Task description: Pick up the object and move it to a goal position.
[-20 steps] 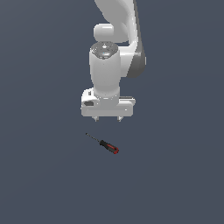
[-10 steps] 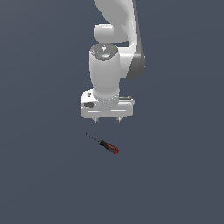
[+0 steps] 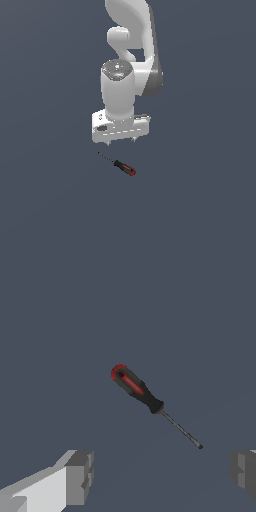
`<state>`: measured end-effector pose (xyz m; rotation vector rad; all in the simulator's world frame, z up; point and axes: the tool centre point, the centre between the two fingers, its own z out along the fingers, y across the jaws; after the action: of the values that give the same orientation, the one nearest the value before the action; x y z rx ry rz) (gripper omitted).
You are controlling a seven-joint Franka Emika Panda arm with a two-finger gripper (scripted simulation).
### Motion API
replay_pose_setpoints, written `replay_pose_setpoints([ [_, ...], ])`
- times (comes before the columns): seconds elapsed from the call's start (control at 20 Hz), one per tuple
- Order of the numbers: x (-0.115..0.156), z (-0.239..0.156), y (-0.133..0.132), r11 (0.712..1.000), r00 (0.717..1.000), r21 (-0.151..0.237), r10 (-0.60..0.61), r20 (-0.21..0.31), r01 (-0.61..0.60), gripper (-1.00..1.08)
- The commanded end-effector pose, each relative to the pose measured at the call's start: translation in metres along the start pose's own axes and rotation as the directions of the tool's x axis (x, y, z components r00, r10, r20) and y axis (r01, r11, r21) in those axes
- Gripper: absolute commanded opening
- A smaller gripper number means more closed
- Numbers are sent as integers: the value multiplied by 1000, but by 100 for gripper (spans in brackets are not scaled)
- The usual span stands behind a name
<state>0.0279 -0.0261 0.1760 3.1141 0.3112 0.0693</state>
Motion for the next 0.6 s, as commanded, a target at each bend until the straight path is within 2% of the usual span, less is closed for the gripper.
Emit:
replay_pose_setpoints([
  [0.0,1,8,3,998,998,-1,-59,5,59,100],
  [0.25,3,25,9,981,981,-1,-192,14,192,100],
  [0.55,5,46,16,938,938,5,-346,23,346,100],
])
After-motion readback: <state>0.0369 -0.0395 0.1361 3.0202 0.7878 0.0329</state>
